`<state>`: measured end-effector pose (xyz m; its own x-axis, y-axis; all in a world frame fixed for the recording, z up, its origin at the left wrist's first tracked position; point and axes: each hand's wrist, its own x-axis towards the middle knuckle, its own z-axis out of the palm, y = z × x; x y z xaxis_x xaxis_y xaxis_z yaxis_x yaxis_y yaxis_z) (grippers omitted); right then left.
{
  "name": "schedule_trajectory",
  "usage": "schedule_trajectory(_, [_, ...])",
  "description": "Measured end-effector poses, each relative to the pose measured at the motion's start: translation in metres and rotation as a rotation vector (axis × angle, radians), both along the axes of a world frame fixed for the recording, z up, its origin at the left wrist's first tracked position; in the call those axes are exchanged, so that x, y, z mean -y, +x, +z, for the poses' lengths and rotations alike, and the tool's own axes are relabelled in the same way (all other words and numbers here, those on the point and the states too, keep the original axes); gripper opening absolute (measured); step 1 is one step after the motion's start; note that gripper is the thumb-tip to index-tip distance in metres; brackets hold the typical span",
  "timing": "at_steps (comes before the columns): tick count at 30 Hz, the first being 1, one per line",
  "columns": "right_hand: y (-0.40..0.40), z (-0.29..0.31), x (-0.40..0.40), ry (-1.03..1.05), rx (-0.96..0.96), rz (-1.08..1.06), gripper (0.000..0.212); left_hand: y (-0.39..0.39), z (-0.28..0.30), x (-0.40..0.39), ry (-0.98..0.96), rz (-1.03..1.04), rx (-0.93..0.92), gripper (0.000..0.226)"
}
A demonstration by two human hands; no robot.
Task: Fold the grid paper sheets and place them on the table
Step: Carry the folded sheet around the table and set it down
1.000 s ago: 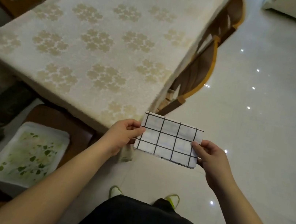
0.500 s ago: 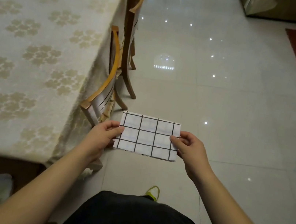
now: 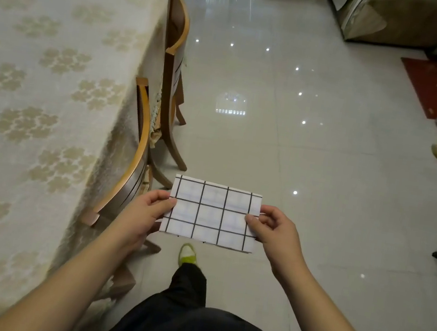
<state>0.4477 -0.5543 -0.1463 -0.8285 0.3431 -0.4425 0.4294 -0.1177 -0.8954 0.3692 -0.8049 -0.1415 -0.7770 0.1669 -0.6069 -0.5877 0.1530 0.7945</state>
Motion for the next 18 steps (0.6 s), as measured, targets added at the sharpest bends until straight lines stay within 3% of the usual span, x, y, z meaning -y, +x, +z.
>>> schedule_trajectory(7, [-0.099, 0.017, -0.01, 0.071, 0.004, 0.017, 0.025, -0.099, -0.005, -0.009, 0.106, 0.075, 0.028, 0.013])
schedule_trajectory(10, [-0.138, 0.028, -0.015, 0.086, -0.024, 0.028, 0.024, -0.141, -0.001, -0.013, 0.107, 0.052, 0.02, 0.027])
schedule_trajectory(18, [-0.211, 0.032, -0.03, 0.058, -0.065, -0.019, 0.022, -0.218, 0.007, -0.035, 0.071, 0.061, -0.04, 0.037])
